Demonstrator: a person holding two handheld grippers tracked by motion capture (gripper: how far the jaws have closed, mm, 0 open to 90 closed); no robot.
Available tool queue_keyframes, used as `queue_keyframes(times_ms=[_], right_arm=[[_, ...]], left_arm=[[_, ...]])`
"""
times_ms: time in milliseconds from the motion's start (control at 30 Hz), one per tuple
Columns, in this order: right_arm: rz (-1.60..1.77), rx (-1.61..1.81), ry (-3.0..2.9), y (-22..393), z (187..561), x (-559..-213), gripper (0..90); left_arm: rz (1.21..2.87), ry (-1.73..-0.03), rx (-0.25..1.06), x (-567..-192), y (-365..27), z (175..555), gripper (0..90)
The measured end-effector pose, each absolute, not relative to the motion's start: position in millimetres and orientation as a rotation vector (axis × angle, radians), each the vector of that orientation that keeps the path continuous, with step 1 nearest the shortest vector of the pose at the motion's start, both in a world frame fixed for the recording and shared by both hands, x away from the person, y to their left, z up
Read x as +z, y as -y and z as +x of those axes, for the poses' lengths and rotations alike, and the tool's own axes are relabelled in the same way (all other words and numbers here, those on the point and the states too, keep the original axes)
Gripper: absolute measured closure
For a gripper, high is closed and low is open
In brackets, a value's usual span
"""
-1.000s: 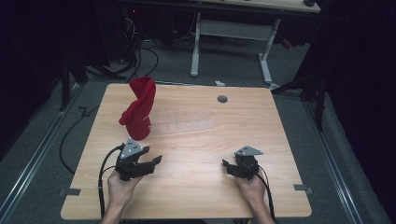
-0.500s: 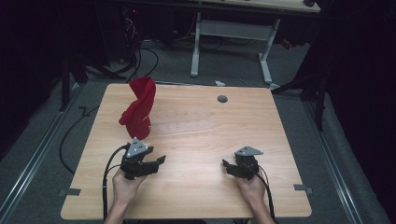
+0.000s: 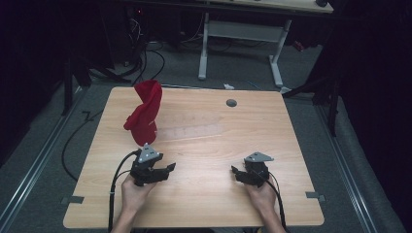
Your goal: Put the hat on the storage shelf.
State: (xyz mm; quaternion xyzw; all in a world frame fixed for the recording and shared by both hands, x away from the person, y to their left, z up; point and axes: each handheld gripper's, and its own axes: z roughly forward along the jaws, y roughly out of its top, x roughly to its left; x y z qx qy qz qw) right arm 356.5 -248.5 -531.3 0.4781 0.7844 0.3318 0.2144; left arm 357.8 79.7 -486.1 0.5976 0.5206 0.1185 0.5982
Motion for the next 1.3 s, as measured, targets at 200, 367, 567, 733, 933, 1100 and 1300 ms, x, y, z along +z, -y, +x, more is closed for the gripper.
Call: queue_keyframes(times_ms=[200,367,567,733,933,1100,1300], right_arm=[[1.325,0.921,-2.176,249,357,-531,37.4],[1.326,0.921,-2.176,249,357,-531,37.4],[1.325,0.921,-2.177,249,357,-531,37.4],[1.325,0.920,-2.177,249,357,-531,37.4],[1.325,0.920,-2.177,249,357,-531,37.4],[1.326,0.920,-2.177,248,357,-531,37.4],[1.326,0.920,-2.177,248,357,-531,37.4]], left_arm=[[1.381,-1.229,0.265,-494,-79,362,38.4],[1.394,-1.256,0.269,-503,-79,368,37.9],[1.412,-1.270,0.286,-511,-78,372,37.5],[1.423,-1.273,0.323,-516,-75,376,37.2],[1.423,-1.280,0.347,-521,-73,380,37.1],[1.437,-1.280,0.373,-526,-71,383,36.6],[1.439,-1.277,0.388,-532,-66,385,36.2]])
